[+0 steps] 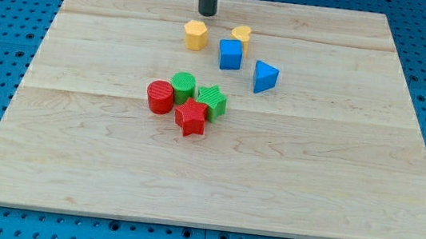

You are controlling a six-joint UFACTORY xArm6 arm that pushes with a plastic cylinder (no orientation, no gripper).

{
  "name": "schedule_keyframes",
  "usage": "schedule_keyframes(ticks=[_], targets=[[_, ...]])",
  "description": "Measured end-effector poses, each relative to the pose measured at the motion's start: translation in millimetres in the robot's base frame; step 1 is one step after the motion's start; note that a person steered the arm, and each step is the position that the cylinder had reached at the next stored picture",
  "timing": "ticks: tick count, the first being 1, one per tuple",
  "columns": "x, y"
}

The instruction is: Push the hexagon into the yellow heart and blue cube

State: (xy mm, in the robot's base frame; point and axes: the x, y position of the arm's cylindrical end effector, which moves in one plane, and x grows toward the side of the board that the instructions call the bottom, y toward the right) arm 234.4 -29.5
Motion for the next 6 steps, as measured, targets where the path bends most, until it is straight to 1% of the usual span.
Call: schedule_keyframes(ticks=[2,3,4,5,6], targets=[[0,-47],[12,-60],[61,-52],[86,-8],[92,41]])
